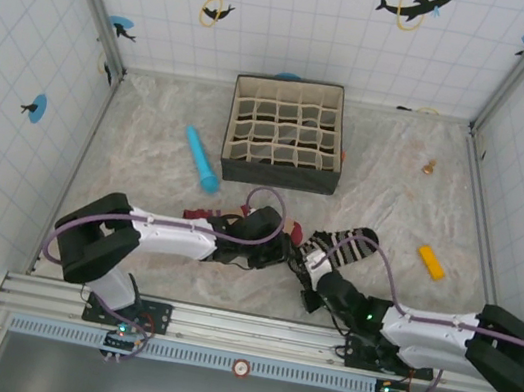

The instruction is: Roll the socks

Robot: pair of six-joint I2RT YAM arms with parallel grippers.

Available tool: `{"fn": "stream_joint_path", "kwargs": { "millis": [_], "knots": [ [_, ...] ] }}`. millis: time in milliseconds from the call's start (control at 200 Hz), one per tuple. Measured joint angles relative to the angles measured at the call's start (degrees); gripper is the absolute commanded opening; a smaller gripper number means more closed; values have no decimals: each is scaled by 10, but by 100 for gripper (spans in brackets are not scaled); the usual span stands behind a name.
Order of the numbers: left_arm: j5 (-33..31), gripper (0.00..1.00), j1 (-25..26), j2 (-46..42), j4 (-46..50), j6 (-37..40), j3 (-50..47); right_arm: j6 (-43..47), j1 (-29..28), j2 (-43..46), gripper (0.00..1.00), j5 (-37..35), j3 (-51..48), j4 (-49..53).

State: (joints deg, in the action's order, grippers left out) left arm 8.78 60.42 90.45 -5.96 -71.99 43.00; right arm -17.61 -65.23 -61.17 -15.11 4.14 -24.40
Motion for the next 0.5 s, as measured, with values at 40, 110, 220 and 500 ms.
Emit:
{"fn": "stream_joint_path", "kwargs": {
  "millis": [40, 110, 220, 500],
  "knots": [
    [-1, 59, 0, -7, -7, 0, -3, -14, 24, 10, 0, 31, -12, -13],
    [-5, 59, 0, -17, -19, 0, -7, -40, 63, 21, 0, 81, -20, -24],
    [-7, 57, 0, -26, -32, 0, -16, -82, 120, 23, 0, 153, -24, -32],
    [-22, 51, 13, -18, -58, 0, -43, -193, 253, 1, 0, 315, -24, -48]
  ]
}}
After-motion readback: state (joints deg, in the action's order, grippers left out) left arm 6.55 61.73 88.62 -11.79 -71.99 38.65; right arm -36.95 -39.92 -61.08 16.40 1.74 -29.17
